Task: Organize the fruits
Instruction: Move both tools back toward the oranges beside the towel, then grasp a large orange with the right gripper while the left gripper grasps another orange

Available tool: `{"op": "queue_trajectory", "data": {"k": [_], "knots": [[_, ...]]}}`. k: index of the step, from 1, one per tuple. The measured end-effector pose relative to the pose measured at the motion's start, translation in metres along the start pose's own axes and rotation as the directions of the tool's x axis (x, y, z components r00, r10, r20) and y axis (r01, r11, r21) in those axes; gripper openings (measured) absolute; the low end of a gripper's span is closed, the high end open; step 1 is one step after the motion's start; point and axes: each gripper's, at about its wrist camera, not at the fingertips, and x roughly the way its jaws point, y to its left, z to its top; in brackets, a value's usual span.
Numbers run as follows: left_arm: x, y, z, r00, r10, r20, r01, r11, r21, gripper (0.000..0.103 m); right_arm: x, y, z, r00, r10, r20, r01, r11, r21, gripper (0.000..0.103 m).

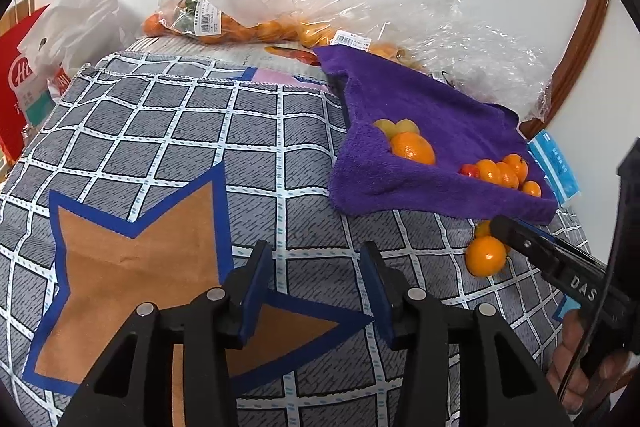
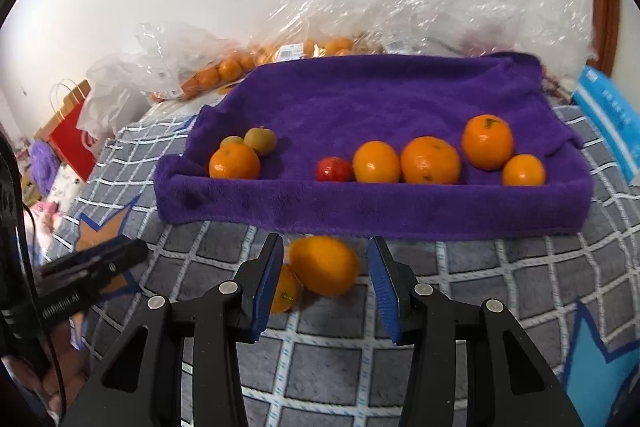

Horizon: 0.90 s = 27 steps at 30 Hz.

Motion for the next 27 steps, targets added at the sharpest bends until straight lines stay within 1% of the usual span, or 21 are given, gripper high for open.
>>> {"op": "queue_trajectory", "data": {"k": [3,5,6,10,12,13,14,15,17,19,23,25,27], "knots": [[0.0,0.001,0.0,1.0,-0.01,0.003,0.01,1.0,-0.006,0.044,0.007,0.0,0.002,0.999,0.023,-0.025,-0.023,1.0,0.013,0.045],[0.0,0.002,0.0,1.0,-0.014,0.005,0.014,1.0,-0.009,0.044,0.009,0.0,0.002,0.999,0.028,-0.034,-0.028,0.999,0.018,0.038],[0.0,0.002,0.0,1.0,-0.016,0.005,0.016,1.0,-0.011,0.044,0.009,0.0,0.001,0.999,0.029,-0.033,-0.028,0.999,0.015,0.037],[-0.001,0.003,0.0,1.0,-0.02,0.007,0.02,1.0,-0.015,0.044,0.0,-0.001,-0.003,0.999,0.039,-0.011,-0.039,0.999,0.021,0.037],[-0.001,0.002,0.0,1.0,-0.021,0.008,0.021,1.0,-0.019,0.044,-0.009,-0.005,-0.005,1.0,0.01,0.016,-0.01,1.0,0.024,0.035],[-0.001,0.003,-0.001,1.0,-0.021,0.009,0.022,1.0,-0.019,0.044,-0.014,-0.007,-0.005,1.0,-0.004,0.031,0.004,1.0,0.024,0.031],[-0.001,0.002,-0.001,1.0,-0.021,0.01,0.021,1.0,-0.019,0.044,-0.017,-0.009,-0.006,0.999,-0.015,0.042,0.014,1.0,0.024,0.023],[-0.001,0.003,0.0,1.0,-0.02,0.01,0.021,1.0,-0.018,0.044,-0.021,-0.012,-0.006,0.999,-0.023,0.047,0.022,0.999,0.025,0.013],[-0.001,0.002,-0.001,1.0,-0.017,0.01,0.017,1.0,-0.016,0.044,-0.024,-0.017,-0.008,0.998,-0.039,0.044,0.038,0.999,0.032,0.013],[-0.001,0.003,0.0,1.0,-0.018,0.01,0.018,1.0,-0.014,0.044,-0.02,-0.02,-0.011,0.999,-0.032,0.015,0.032,0.999,0.025,0.013],[0.0,0.003,-0.001,1.0,-0.02,0.011,0.02,1.0,-0.015,0.045,-0.021,-0.018,-0.013,0.999,-0.034,0.03,0.034,0.999,0.001,0.015],[-0.001,0.003,-0.001,1.0,-0.02,0.012,0.021,1.0,-0.015,0.045,-0.019,-0.017,-0.012,0.999,-0.019,0.029,0.019,1.0,0.005,0.032],[-0.001,0.003,-0.001,1.0,-0.02,0.011,0.02,1.0,-0.015,0.045,-0.016,-0.017,-0.009,1.0,0.005,0.018,-0.005,1.0,0.01,0.039]]}}
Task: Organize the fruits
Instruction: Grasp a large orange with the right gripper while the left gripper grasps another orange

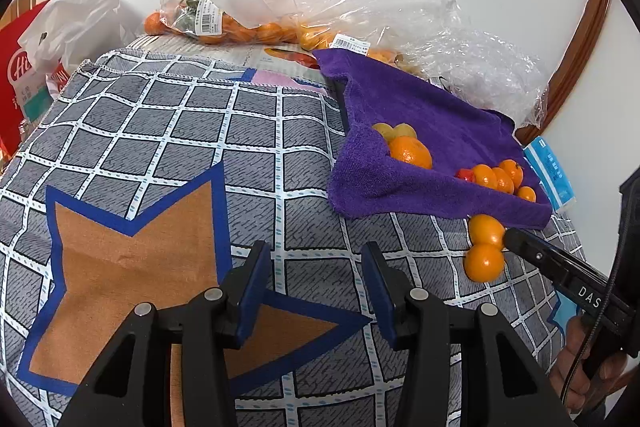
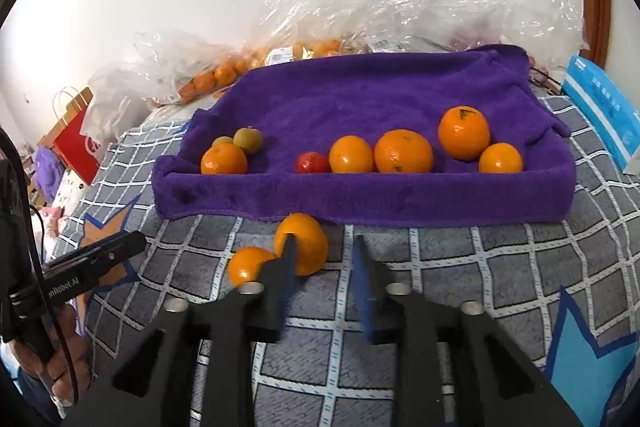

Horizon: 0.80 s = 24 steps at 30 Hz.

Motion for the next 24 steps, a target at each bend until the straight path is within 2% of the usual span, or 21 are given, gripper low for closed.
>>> {"op": "queue_trajectory", "data": {"k": [2,4,6,10,12,14,19,24], "knots": [[0.0,0.0,0.0,1.0,0.0,0.0,0.0,1.0,0.0,0.045,0.007,0.0,0.002,0.999,0.035,-0.025,-0.035,0.999,0.006,0.045],[0.0,0.0,0.0,1.0,0.0,0.001,0.0,1.0,0.0,0.046,0.012,0.002,0.002,0.997,0.069,-0.042,-0.068,0.998,0.015,0.045],[0.0,-0.001,0.0,1.0,0.002,0.002,-0.002,1.0,0.004,0.046,0.013,0.005,0.002,0.997,0.069,-0.04,-0.069,0.998,0.008,0.045],[-0.001,-0.003,0.0,1.0,-0.004,0.004,0.004,1.0,0.015,0.046,0.011,0.006,0.001,0.991,0.125,-0.047,-0.125,0.992,0.01,0.023],[-0.002,-0.004,-0.001,1.0,-0.015,0.004,0.015,1.0,0.017,0.046,0.008,0.006,0.0,0.991,0.124,-0.047,-0.124,0.992,0.01,0.021],[-0.002,-0.005,-0.001,1.0,-0.023,0.003,0.023,0.999,0.022,0.046,0.008,0.005,0.001,0.99,0.133,-0.048,-0.132,0.991,0.023,0.021],[-0.003,-0.006,-0.002,1.0,-0.023,0.007,0.023,0.999,0.029,0.046,0.024,0.006,0.01,0.983,0.155,-0.095,-0.15,0.987,0.058,0.034],[-0.002,0.0,-0.001,0.999,-0.042,0.003,0.042,0.999,-0.002,0.046,0.032,0.014,0.012,0.983,0.148,-0.108,-0.146,0.989,0.027,0.034]]}}
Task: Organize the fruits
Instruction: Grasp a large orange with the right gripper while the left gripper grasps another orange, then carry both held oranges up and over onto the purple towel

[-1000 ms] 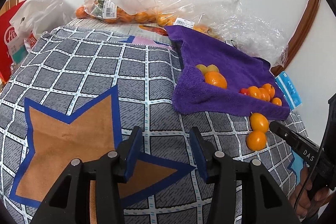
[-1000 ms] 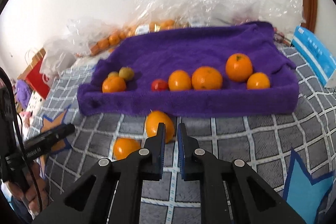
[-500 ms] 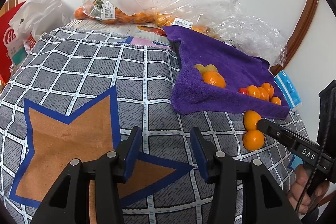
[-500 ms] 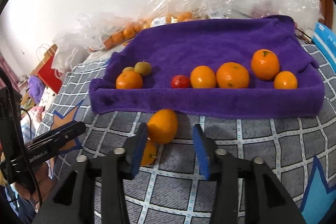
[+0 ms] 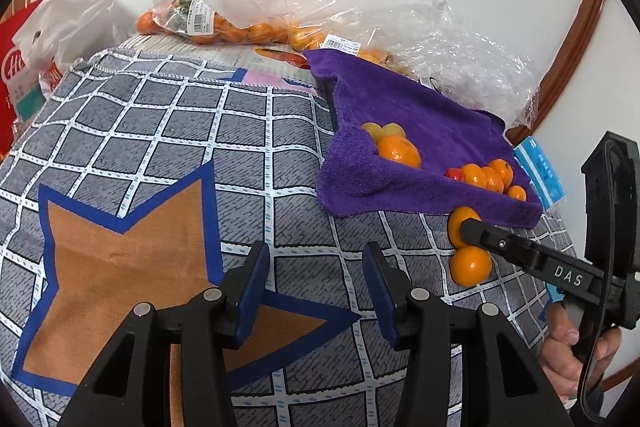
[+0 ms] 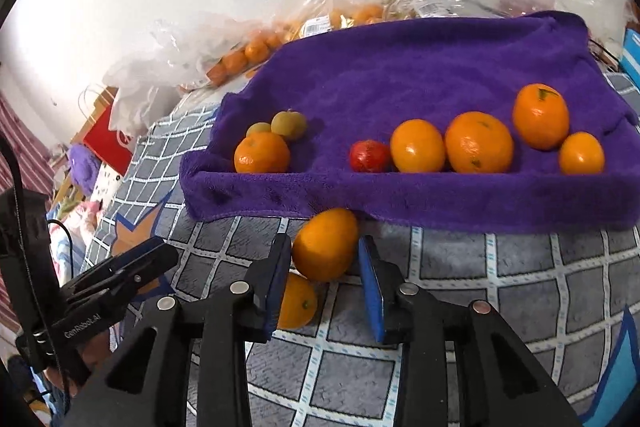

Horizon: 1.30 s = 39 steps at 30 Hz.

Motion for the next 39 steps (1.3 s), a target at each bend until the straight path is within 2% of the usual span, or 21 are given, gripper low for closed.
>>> {"op": "queue_trajectory", "data": {"k": [6,10,14,19,24,29,33,35,39], "knots": [[-0.001,0.0,-0.001,1.0,-0.005,-0.004,0.005,1.0,-0.002,0.046,-0.017,-0.003,-0.005,0.998,0.007,0.059,-0.008,1.0,0.009,0.034],[0.0,-0.015,-0.008,0.999,-0.015,-0.038,0.017,0.999,0.046,0.046,-0.044,-0.013,-0.01,0.99,-0.047,0.131,0.045,0.999,0.018,0.034],[0.001,-0.035,-0.014,0.995,-0.061,-0.082,0.068,0.994,0.085,0.046,-0.064,-0.025,-0.017,0.975,-0.146,0.168,0.145,0.989,0.018,0.034],[0.006,-0.056,-0.015,0.987,-0.121,-0.104,0.131,0.988,0.088,0.046,-0.077,-0.044,-0.028,0.959,-0.222,0.177,0.22,0.975,0.031,0.034],[0.016,-0.085,-0.014,0.983,-0.136,-0.121,0.153,0.978,0.14,0.046,-0.085,-0.06,-0.037,0.954,-0.245,0.173,0.241,0.969,0.045,0.034],[0.035,-0.112,-0.014,0.981,-0.119,-0.154,0.145,0.974,0.172,0.046,-0.093,-0.069,-0.041,0.948,-0.264,0.176,0.26,0.965,0.044,0.034],[0.046,-0.125,-0.015,0.987,-0.081,-0.141,0.107,0.976,0.192,0.045,-0.098,-0.074,-0.043,0.944,-0.276,0.183,0.274,0.961,0.04,0.034],[0.049,-0.132,-0.016,0.99,-0.048,-0.13,0.075,0.975,0.211,0.036,-0.099,-0.078,-0.044,0.944,-0.276,0.181,0.272,0.961,0.046,0.034],[0.047,-0.137,-0.017,0.989,-0.037,-0.142,0.07,0.968,0.241,0.036,-0.101,-0.082,-0.045,0.941,-0.285,0.181,0.281,0.958,0.05,0.034]]}}
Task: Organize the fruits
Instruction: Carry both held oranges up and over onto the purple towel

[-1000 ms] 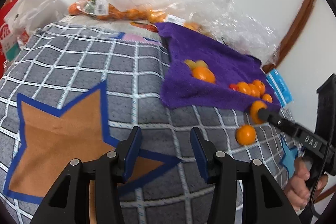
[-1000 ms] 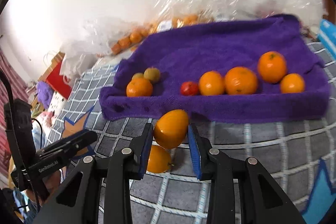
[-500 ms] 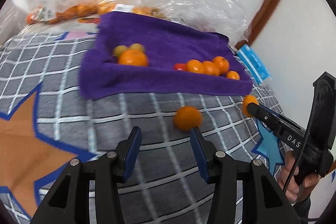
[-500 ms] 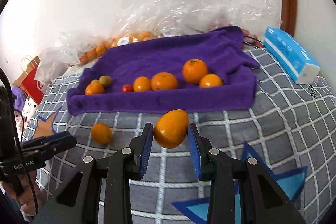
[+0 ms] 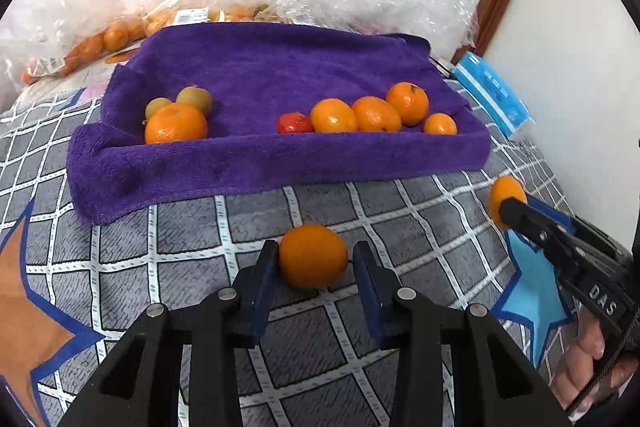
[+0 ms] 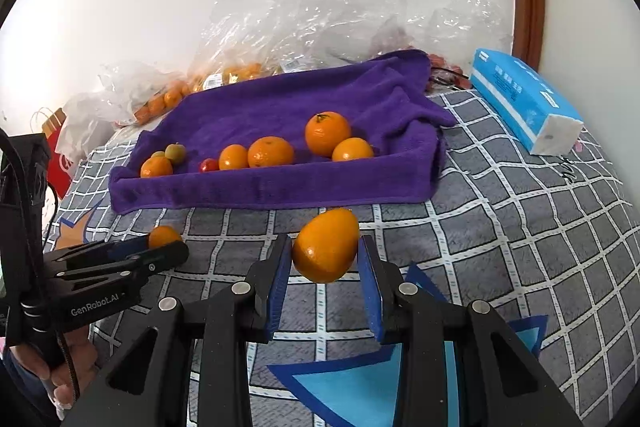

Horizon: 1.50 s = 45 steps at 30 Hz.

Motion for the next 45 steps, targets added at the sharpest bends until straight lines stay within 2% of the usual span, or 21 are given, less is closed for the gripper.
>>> {"op": "queue_trajectory", "data": {"k": [12,18,22,27,32,37,45], "knots": [[-0.031,0.016,0.002,1.0,0.0,-0.021,-0.001,0.999,-0.047,0.036,-0.025,0.001,0.013,1.0,-0.019,0.024,0.019,1.0,0.015,0.034],[-0.037,0.035,0.002,1.0,-0.024,-0.013,0.022,0.991,-0.135,0.036,-0.036,0.005,0.02,0.999,-0.017,0.046,0.015,0.999,0.038,0.034],[-0.048,0.04,0.001,1.0,0.01,0.009,-0.009,0.989,-0.145,0.036,-0.041,0.014,0.025,0.999,-0.014,0.051,0.014,1.0,0.011,0.034],[-0.06,0.048,0.002,1.0,0.003,0.028,0.003,0.981,-0.192,0.036,-0.045,0.028,0.026,0.997,0.013,0.077,-0.013,1.0,0.005,0.034],[-0.073,0.049,0.005,0.997,0.058,0.054,-0.048,0.983,-0.18,0.036,-0.039,0.041,0.031,0.999,0.029,0.043,-0.029,1.0,0.011,0.034],[-0.08,0.054,0.01,0.996,0.056,0.062,-0.041,0.976,-0.215,0.036,-0.039,0.049,0.039,0.999,0.02,0.035,-0.02,1.0,0.012,0.034],[-0.092,0.057,0.026,0.993,0.072,0.091,-0.05,0.974,-0.222,0.036,-0.041,0.047,0.056,0.999,0.022,0.044,-0.025,0.998,0.051,0.034]]}}
